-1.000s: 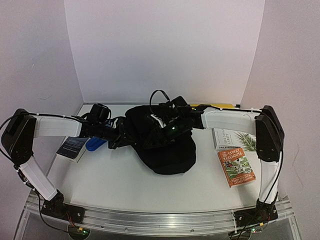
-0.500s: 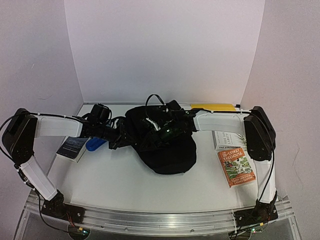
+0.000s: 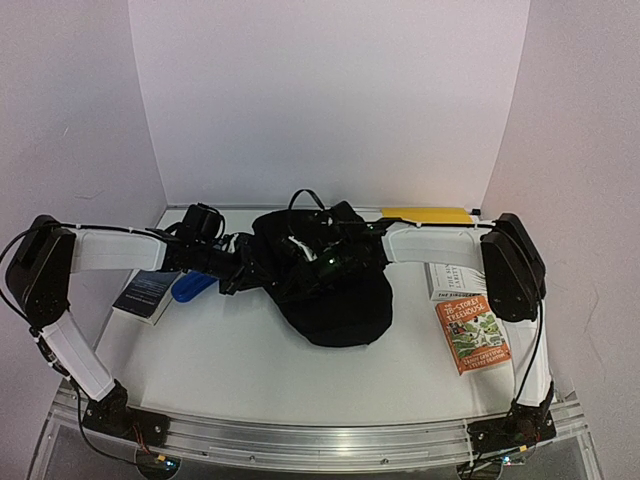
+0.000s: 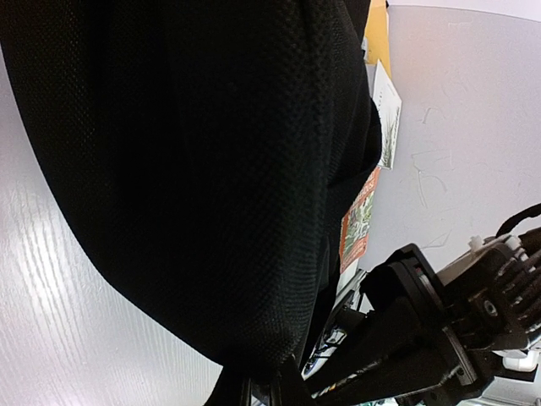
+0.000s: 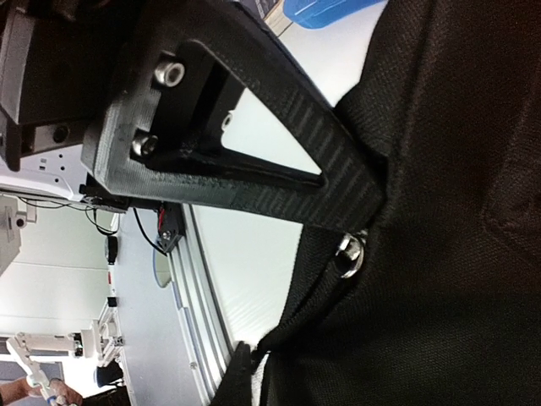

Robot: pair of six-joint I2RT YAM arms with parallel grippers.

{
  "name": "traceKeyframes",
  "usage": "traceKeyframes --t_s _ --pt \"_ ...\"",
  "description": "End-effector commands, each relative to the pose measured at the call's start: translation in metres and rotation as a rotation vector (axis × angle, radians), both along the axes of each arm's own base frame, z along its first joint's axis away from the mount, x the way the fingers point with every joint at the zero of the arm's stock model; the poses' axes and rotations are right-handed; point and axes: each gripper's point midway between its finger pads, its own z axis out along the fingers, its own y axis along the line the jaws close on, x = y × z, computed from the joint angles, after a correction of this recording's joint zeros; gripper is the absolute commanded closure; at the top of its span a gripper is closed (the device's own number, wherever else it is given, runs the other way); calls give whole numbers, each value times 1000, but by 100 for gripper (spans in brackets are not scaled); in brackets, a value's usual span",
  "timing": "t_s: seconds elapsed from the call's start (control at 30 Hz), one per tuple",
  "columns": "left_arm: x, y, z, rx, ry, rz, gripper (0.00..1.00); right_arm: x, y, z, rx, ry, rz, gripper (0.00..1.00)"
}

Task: Pack the student bag
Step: Adjust the student bag at the center of the board, then unzip the student bag at the center of the board.

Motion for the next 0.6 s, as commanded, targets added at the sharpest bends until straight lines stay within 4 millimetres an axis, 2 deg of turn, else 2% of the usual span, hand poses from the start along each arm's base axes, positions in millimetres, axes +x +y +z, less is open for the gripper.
traceKeyframes --t_s 0.0,0.07,0.2,0.3,0.4,0.57 --pt "15 -11 28 -42 -87 -15 100 -1 10 19 65 -25 32 100" --pt "16 -10 25 -25 -74 -6 92 -2 9 20 65 -28 32 100" --pt "20 -7 17 15 -46 25 52 -2 5 21 56 -56 25 100" --pt "25 -7 10 31 -27 42 42 -1 2 20 51 -73 21 100" --pt "28 -9 3 40 -5 46 43 -2 1 18 45 -80 21 100" --pt "33 -6 -4 72 9 77 72 -4 -5 19 35 -110 20 100"
